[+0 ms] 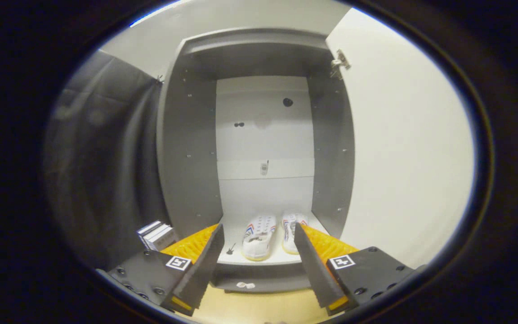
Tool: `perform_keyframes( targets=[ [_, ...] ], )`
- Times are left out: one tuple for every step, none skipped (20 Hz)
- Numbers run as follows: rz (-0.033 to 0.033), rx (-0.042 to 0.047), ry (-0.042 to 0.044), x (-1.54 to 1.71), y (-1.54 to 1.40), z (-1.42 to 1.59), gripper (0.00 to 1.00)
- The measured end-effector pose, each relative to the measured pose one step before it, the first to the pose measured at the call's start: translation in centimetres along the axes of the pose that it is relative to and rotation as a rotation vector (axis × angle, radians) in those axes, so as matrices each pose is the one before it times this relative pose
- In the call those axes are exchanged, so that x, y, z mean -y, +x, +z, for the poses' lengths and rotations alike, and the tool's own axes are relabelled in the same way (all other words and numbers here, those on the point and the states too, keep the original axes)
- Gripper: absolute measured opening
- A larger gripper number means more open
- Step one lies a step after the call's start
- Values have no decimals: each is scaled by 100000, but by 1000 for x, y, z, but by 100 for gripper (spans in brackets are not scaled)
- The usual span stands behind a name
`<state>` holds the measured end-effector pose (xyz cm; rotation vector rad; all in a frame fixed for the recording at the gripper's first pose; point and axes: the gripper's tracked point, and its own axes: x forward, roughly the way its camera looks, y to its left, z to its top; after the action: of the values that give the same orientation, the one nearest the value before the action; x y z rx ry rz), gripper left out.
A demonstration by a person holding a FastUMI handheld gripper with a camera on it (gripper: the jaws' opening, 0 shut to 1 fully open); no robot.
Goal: Open the shoe cabinet door, grab the shoes and put them into the shoe cabinet, then close the shoe cabinet door.
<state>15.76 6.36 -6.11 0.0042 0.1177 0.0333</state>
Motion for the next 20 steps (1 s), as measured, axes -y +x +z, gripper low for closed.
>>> perform_keyframes(
  targets=[
    [-884, 351, 701, -131, -1721, -120, 93],
    [-1338, 239, 97, 10, -1729, -41, 97],
    [-1625, 362, -246, 175, -1746, -134, 97],
    [-1630, 66, -349, 191, -1770, -3, 97],
    [-1354, -537, -181, 263, -1719, -104, 97],
    [-1486, -373, -108, 343, -1512, -86, 97],
    [-1704, -30, 333, 593, -1357, -14, 97],
    [-1854, -64, 654, 690, -1404, 69, 97],
    [-1743, -37, 852, 676, -1410, 50, 97],
    [-1783, -60, 780, 837, -1019, 67, 97],
    [-1992, 337, 774, 980, -1161, 101, 97],
    [-2151, 1112, 597, 1135, -1159, 429, 97],
    [-1884, 1184, 666, 1305, -1143, 421, 97],
    [-1803, 921, 577, 1312, -966, 293, 97],
    [-1878, 547, 544, 1448, -744, 246, 97],
    [-1752, 537, 576, 1585, -679, 253, 97],
    [-1745, 545, 302, 1578, -224, 172, 97],
    [-1521, 106, 118, 1701, -192, 205, 97],
    [-1049, -253, -42, 1802, -225, 156, 97],
    [-316, -353, -467, 1724, -174, 234, 97]
  ],
)
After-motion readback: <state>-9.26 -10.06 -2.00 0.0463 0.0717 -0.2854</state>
